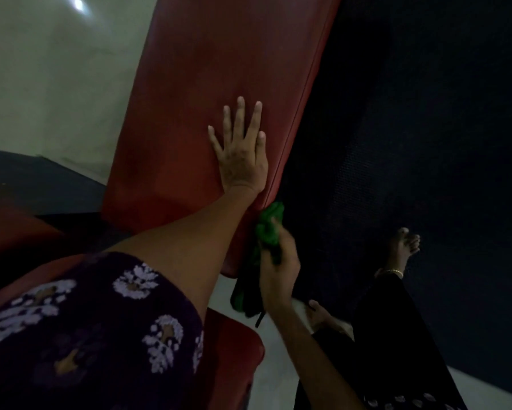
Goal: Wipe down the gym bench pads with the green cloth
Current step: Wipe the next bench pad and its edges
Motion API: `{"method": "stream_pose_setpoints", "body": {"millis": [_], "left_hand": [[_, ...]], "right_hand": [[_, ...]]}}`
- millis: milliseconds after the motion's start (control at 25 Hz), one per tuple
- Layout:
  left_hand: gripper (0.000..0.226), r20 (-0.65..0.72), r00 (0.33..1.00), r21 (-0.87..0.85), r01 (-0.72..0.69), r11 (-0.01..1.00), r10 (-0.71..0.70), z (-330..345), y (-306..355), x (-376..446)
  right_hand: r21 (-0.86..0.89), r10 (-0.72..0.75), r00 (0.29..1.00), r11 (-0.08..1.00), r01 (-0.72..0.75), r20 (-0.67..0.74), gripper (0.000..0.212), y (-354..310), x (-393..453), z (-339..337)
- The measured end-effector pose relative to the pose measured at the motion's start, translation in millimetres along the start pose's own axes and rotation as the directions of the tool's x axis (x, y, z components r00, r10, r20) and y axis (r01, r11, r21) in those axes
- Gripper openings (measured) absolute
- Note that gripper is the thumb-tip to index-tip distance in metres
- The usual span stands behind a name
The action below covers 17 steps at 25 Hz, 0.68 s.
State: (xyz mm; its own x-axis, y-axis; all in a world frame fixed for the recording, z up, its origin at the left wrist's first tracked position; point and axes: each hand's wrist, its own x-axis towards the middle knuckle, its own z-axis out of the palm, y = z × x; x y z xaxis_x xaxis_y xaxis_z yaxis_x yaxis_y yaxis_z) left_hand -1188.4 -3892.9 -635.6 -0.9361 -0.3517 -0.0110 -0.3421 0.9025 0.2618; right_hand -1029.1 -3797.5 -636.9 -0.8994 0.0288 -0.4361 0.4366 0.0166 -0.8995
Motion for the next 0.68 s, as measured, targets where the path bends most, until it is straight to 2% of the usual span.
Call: {"method": "stream_pose_setpoints", "body": {"millis": [80, 160, 280, 360, 520, 600, 680], "left_hand": [[0.055, -0.024, 1.000, -0.032, -0.014, 0.999, 0.013, 2, -1, -1], [0.054, -0.052, 0.998, -0.078, -0.031, 0.996, 0.027, 3, -2, 0], [0.054, -0.054, 0.998, -0.083, -0.035, 0.996, 0.030, 4, -3, 1], [0.053, -0.042, 0.999, -0.037, -0.025, 0.999, 0.024, 4, -4, 0], [0.052, -0.058, 0.998, -0.004, -0.036, 0.999, 0.035, 7, -2, -3], [0.052, -0.077, 0.996, 0.000, -0.035, 0.999, 0.035, 8, -2, -2], [0.052, -0.079, 0.996, 0.008, -0.039, 0.999, 0.039, 8, -3, -2]], "right_hand": [[0.017, -0.010, 0.998, 1.000, 0.011, -0.068, 0.047, -15, 58, -1], [-0.021, -0.055, 0.997, 0.998, 0.054, -0.045, 0.051, -25, 97, -6], [-0.054, -0.082, 0.993, 0.995, 0.086, 0.087, 0.068, -16, 79, -11], [-0.058, -0.025, 0.991, 0.998, 0.033, 0.131, 0.075, -7, 59, -14], [0.006, -0.043, 0.997, 0.999, 0.043, 0.067, 0.058, -38, 141, -16], [-0.026, -0.112, 0.994, 0.993, 0.113, 0.009, 0.054, -60, 186, -17], [-0.072, -0.156, 0.988, 0.985, 0.155, -0.011, 0.053, -65, 185, -14]]}}
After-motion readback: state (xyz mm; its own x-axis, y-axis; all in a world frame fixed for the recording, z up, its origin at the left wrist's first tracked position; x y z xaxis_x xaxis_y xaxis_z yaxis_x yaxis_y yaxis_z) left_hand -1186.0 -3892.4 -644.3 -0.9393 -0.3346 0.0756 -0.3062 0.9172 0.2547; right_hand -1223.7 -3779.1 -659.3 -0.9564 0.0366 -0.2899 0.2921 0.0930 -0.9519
